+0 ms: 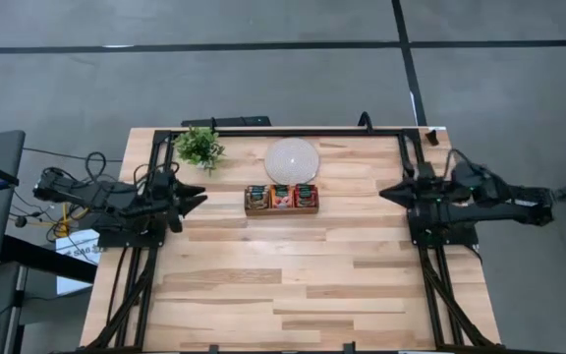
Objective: Pick & Place Tea
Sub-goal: Return to Home Position
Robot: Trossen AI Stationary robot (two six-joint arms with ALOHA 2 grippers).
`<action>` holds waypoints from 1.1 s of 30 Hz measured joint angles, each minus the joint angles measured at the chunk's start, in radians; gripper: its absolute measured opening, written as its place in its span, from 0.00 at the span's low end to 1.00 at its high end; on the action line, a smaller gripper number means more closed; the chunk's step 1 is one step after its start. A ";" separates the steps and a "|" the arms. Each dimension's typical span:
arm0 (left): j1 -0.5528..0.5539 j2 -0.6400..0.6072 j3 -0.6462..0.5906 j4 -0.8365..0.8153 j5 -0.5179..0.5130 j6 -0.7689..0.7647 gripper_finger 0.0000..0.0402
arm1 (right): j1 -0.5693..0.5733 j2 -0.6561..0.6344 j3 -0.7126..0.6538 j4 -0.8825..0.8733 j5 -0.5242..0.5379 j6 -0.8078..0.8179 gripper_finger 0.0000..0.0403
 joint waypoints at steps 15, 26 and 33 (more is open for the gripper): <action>0.000 -0.236 -0.252 0.056 -0.045 -0.066 0.34 | 0.044 -0.196 -0.263 0.052 0.103 0.091 0.00; 0.000 -0.241 -0.355 0.123 -0.081 -0.139 0.34 | 0.044 -0.231 -0.442 0.202 0.156 0.129 0.00; 0.000 -0.229 -0.356 0.116 -0.088 -0.136 0.34 | 0.044 -0.225 -0.457 0.233 0.156 0.151 0.00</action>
